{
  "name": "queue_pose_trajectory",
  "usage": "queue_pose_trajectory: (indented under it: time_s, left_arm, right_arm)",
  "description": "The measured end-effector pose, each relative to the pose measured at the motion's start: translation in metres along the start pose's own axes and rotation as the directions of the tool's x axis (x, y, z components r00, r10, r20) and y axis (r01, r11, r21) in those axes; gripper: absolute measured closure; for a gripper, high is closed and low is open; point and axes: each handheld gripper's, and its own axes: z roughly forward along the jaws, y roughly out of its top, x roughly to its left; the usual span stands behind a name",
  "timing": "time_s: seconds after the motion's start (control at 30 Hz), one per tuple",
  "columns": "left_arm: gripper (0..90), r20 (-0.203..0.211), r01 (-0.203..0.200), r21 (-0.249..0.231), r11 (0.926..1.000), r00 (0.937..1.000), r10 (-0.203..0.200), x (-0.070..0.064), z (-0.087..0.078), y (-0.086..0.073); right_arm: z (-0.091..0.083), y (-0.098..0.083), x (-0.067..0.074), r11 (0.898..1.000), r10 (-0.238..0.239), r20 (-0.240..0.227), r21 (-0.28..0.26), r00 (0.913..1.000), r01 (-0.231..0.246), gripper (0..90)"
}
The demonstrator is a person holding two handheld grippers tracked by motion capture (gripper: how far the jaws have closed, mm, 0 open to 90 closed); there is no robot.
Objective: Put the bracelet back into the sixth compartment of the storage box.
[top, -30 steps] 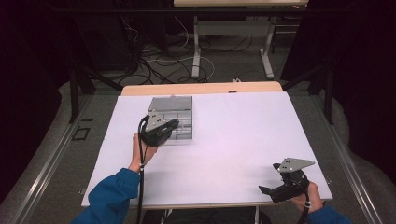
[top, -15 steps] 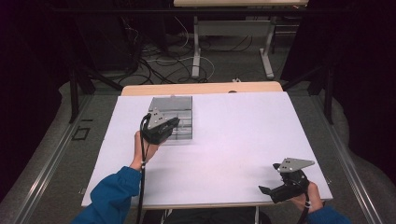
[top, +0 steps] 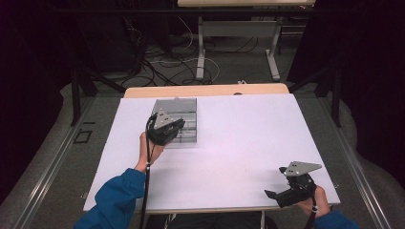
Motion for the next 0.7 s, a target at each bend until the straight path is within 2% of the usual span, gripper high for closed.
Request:
queue_pose_trajectory:
  time_s: [0.03, 0.3, 0.7]
  left_arm:
    - [85.0, -0.003, 0.005, -0.008, 1.0, 1.0, -0.005, 0.0, 0.002, 0.0]
    - [84.9, 0.015, 0.005, 0.026, 0.9996, 0.9999, -0.005, 0.001, 0.009, -0.001]
    - [84.9, 0.023, 0.007, 0.05, 0.9987, 0.9997, -0.008, 0.001, 0.017, -0.003]
  right_arm:
    - [0.0, 0.0, 0.0, 1.0, 0.0, 0.004, 0.001, 1.0, 0.0, 0.0]
    - [0.0, 0.0, 0.0, 1.0, -0.001, 0.003, 0.001, 1.0, 0.001, 0.0]
    - [0.0, 0.0, 0.0, 1.0, 0.001, 0.007, 0.001, 1.0, -0.001, 0.0]
